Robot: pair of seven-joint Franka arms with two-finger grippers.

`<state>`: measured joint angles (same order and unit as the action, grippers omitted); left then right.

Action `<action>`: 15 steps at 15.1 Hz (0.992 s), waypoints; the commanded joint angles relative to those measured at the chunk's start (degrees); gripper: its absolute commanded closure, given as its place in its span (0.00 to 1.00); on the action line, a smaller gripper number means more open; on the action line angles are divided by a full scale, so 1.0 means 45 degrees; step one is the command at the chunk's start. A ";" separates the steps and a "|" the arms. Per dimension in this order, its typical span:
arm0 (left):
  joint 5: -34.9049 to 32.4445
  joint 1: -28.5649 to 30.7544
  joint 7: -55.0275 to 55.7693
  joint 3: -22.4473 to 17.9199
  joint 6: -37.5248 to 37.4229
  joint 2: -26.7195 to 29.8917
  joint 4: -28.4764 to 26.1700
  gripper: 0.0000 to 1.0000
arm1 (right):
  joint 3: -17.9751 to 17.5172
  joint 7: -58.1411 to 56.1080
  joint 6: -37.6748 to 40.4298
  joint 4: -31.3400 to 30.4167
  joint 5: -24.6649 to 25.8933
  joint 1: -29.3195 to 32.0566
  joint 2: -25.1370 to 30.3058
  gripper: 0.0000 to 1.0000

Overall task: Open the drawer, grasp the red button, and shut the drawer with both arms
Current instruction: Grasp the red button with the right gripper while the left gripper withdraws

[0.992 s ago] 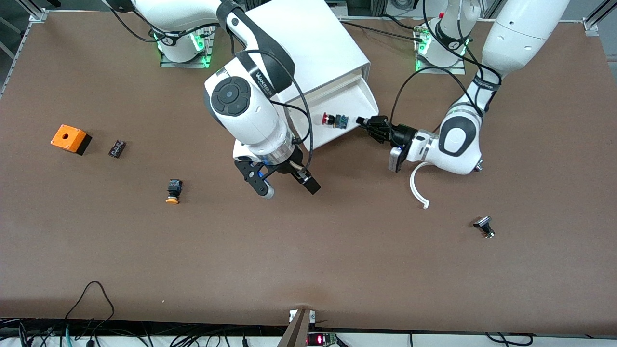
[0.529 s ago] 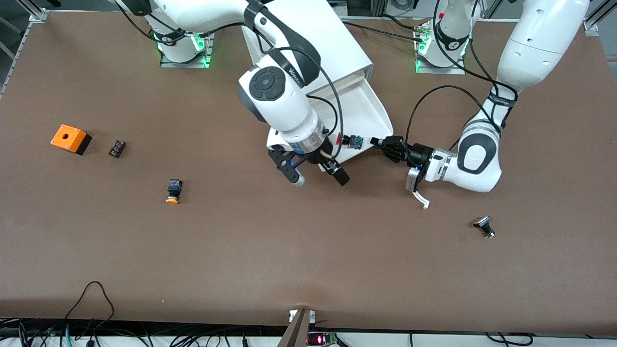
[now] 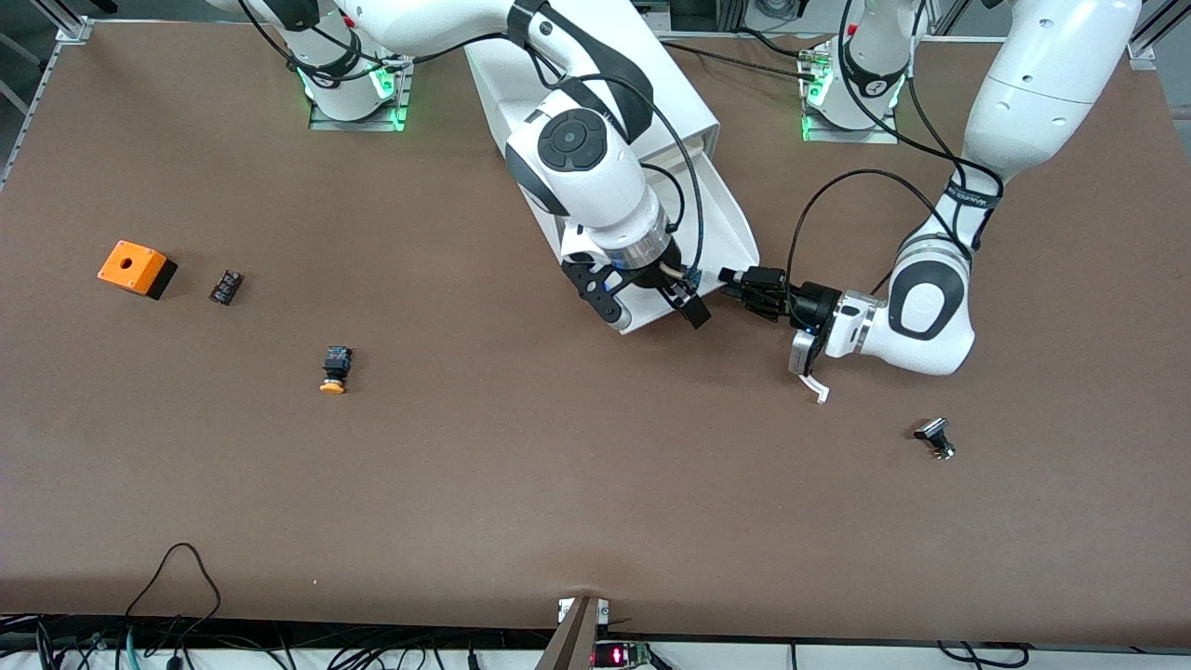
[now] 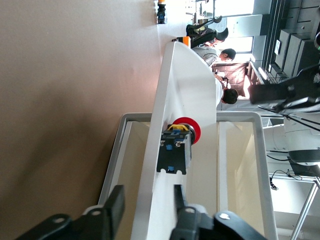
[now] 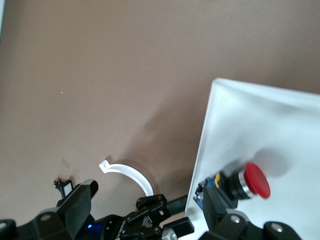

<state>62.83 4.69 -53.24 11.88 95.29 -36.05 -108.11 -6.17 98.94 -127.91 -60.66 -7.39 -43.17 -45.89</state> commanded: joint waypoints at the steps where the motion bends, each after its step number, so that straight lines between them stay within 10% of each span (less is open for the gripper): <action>1: -0.0427 0.0208 0.0868 -0.0081 -0.0589 0.0546 0.0314 0.00 | 0.0023 0.1931 0.0298 0.0472 -0.0096 -0.0075 -0.0367 0.01; 15: -0.9408 0.0228 1.0518 0.0094 -0.5336 0.2208 0.6447 0.00 | 0.0043 0.7895 0.1431 0.0199 -0.0037 -0.0601 -0.0680 0.01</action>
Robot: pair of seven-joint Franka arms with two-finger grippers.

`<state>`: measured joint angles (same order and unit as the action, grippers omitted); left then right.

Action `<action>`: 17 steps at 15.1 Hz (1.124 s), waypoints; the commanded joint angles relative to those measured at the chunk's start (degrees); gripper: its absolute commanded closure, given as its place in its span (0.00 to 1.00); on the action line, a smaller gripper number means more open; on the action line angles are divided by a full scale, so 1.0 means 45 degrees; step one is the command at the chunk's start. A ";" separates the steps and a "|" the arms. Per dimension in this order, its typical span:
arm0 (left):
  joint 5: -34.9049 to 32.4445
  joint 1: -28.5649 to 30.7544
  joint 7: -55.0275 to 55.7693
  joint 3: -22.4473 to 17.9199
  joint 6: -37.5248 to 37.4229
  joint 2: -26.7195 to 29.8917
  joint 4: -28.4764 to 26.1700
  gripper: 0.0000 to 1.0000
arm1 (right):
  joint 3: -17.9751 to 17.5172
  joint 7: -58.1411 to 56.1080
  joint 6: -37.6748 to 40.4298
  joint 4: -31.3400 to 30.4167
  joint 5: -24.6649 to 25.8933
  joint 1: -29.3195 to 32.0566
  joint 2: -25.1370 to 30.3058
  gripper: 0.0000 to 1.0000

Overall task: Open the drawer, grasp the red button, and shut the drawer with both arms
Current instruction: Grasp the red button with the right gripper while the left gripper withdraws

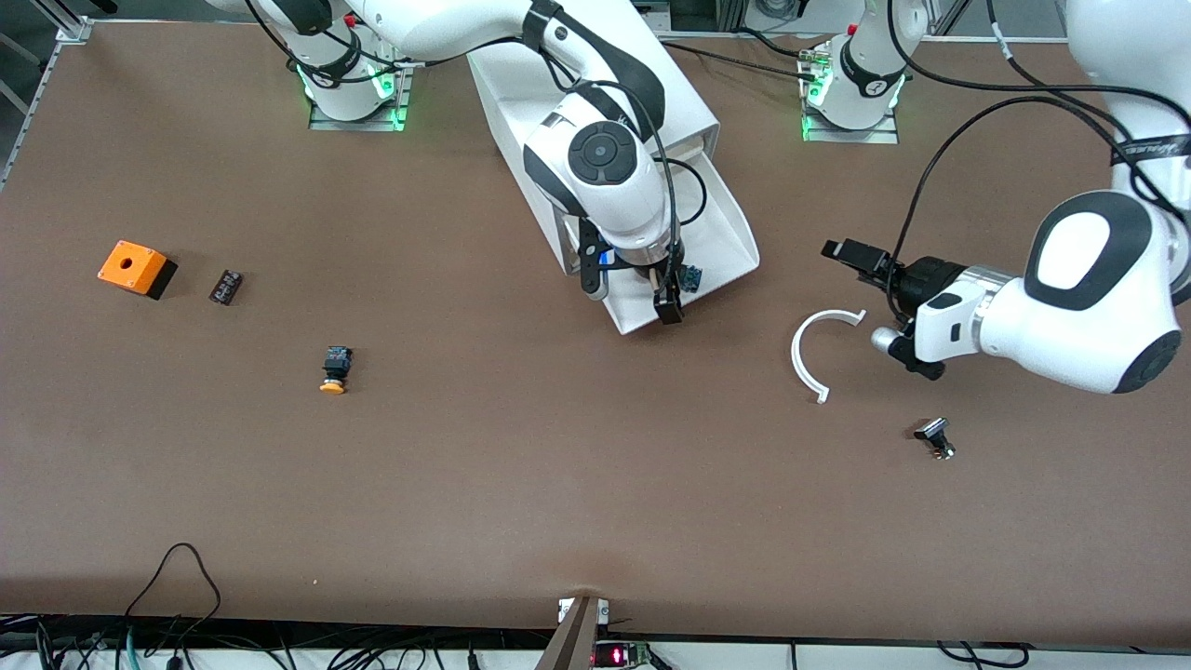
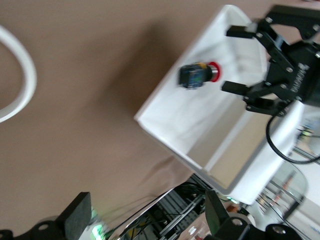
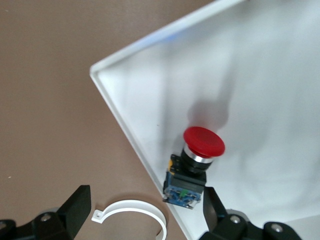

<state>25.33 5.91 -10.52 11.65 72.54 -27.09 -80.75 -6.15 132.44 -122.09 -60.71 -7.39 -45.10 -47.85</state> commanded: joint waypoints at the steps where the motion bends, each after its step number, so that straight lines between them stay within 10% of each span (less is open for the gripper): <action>1: -0.1465 -0.0082 0.1204 0.0145 -0.0280 0.0278 0.0385 0.00 | 0.0039 0.0490 0.0120 0.0172 -0.0018 -0.0271 -0.0304 0.01; 7: -0.5272 -0.0706 0.1324 0.0223 -0.0241 0.1235 0.0791 0.00 | 0.0039 0.0510 0.0139 0.0054 0.0001 -0.0584 -0.0539 0.02; 12: -0.6078 -0.0805 0.1381 0.0067 -0.0515 0.0553 0.2747 0.00 | 0.0020 0.0158 0.0158 0.0074 0.0001 -0.0623 -0.0461 0.92; 17: -0.5922 -0.0688 0.1633 0.0008 -0.0340 0.0532 0.2690 0.00 | 0.0000 0.0003 0.0839 0.0268 0.0001 -0.0623 -0.0305 1.00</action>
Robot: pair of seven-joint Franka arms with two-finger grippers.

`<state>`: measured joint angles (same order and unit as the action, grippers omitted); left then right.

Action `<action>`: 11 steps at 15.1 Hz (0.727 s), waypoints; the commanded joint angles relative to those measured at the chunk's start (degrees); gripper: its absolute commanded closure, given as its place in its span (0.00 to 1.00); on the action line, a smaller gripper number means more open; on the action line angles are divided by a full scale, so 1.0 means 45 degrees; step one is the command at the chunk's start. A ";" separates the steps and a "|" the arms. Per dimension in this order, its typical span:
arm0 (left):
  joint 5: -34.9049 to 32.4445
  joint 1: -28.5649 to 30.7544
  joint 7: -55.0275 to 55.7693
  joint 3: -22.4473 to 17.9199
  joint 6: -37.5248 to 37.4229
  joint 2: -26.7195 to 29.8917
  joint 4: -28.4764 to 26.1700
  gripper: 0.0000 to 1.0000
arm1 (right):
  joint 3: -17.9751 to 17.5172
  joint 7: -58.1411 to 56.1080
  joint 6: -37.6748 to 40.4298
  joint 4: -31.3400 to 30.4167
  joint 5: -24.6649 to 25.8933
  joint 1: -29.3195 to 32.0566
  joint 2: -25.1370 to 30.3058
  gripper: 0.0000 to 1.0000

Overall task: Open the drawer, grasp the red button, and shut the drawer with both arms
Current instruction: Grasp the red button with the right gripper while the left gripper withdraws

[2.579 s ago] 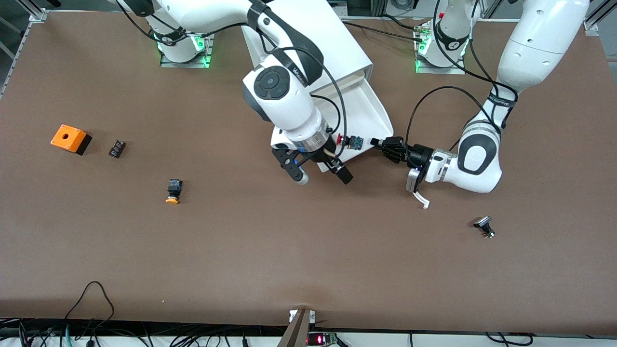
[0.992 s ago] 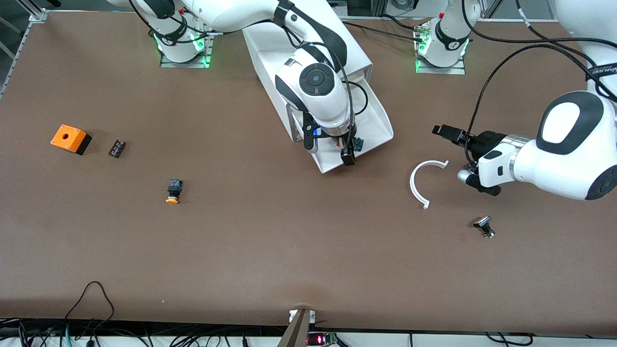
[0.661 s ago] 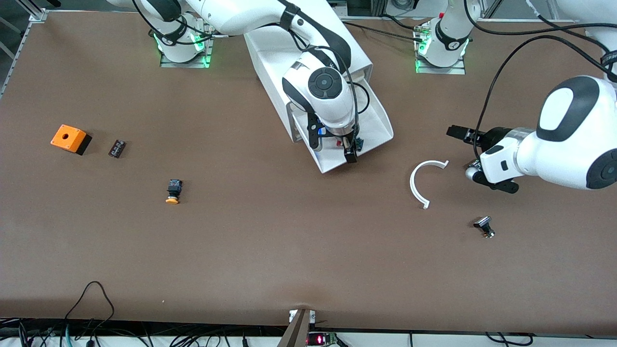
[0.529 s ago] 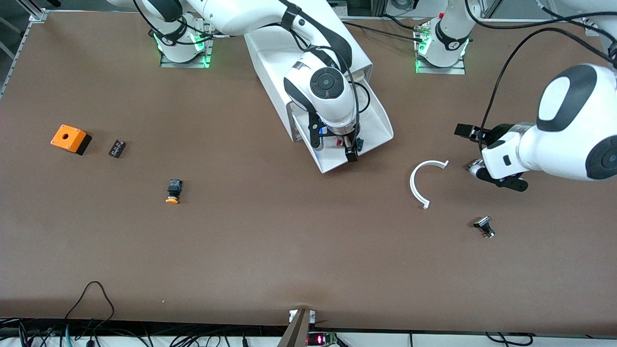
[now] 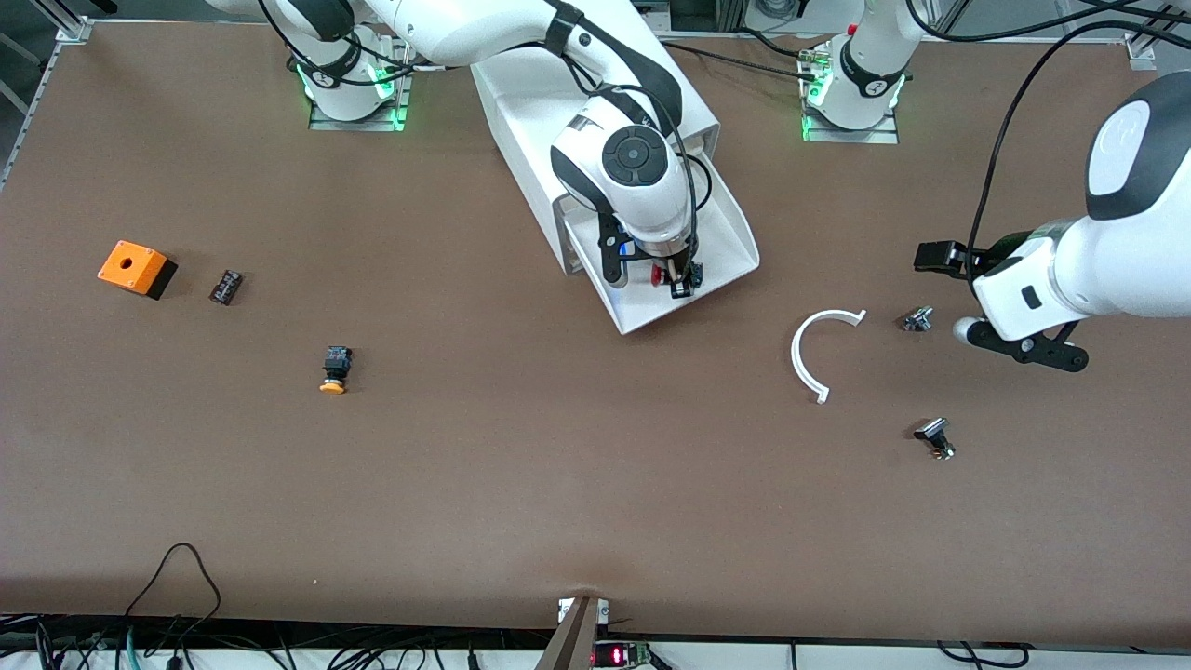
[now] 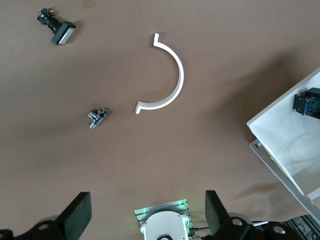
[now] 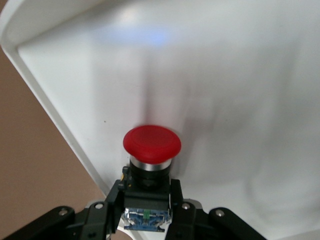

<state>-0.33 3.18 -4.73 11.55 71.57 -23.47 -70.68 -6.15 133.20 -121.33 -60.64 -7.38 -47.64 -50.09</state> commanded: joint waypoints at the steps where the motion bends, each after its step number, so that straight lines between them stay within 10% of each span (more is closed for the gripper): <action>1: -0.0221 -0.0102 0.1024 0.0070 0.0341 -0.0195 0.0336 0.00 | -0.0019 -0.0456 0.0906 0.0310 0.0000 -0.0019 0.0310 1.00; 11: -0.0201 -0.0336 0.6184 0.0754 0.5493 0.1248 -0.4247 0.00 | 0.0097 -0.9840 0.2721 0.0194 -0.0176 0.1367 0.1832 1.00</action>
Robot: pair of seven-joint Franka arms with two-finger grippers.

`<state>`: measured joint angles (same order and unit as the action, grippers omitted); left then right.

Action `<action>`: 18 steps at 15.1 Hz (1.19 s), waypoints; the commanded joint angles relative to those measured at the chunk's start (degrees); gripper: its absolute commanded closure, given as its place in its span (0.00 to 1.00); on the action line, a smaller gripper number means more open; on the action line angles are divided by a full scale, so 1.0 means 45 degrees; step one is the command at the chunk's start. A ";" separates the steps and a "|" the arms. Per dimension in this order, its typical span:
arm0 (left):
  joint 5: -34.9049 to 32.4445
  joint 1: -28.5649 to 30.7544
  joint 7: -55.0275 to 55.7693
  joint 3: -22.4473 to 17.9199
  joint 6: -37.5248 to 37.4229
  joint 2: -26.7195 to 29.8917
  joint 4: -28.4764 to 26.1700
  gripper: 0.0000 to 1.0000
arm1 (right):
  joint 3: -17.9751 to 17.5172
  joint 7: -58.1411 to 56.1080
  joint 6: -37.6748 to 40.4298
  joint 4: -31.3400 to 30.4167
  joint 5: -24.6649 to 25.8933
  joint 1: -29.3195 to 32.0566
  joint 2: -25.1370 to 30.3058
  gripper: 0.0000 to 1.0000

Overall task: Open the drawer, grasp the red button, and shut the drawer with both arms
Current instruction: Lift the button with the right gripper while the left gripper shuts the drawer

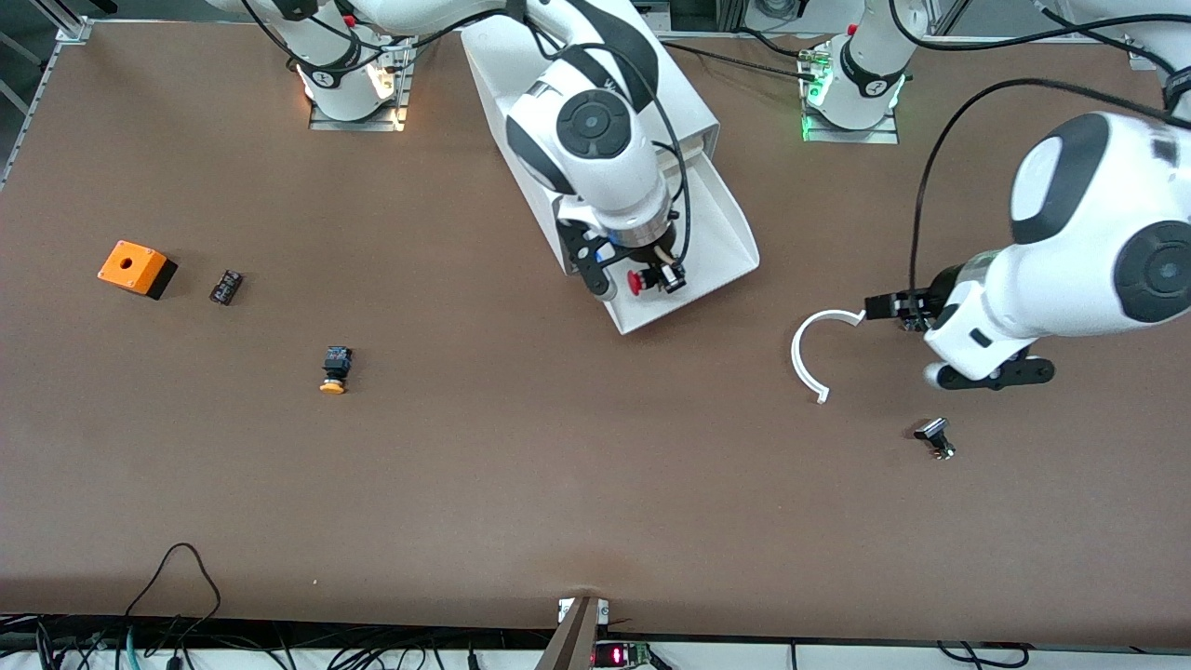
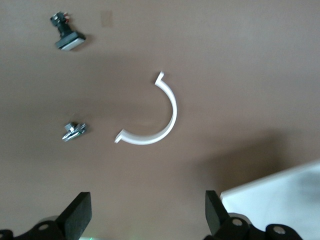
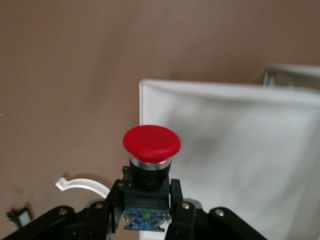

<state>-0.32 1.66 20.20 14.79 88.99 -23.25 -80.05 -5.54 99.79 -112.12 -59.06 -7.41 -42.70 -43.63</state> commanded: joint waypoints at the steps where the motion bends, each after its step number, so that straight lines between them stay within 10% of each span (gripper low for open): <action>1: -0.0201 -0.0094 0.0976 0.0054 0.2444 0.1454 -0.2869 0.00 | -0.0038 -0.3745 0.1140 -0.0195 -0.0171 0.0618 0.0457 1.00; 10: -0.0397 -0.0834 0.6871 0.1421 0.8424 0.1691 -0.6664 0.00 | 0.0021 -1.3767 0.3216 -0.2397 -0.0151 0.4094 0.2077 1.00; 18: -0.0416 -0.1792 0.8575 0.1441 1.1181 0.0637 -0.7582 0.01 | 0.1933 -1.9925 0.1618 -0.5347 -0.0132 0.4606 0.2450 1.00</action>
<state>-0.34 -5.83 55.85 21.16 136.26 -19.88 -112.82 1.63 15.49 -100.80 -76.15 -7.43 -21.59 -35.33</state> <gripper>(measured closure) 0.009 0.590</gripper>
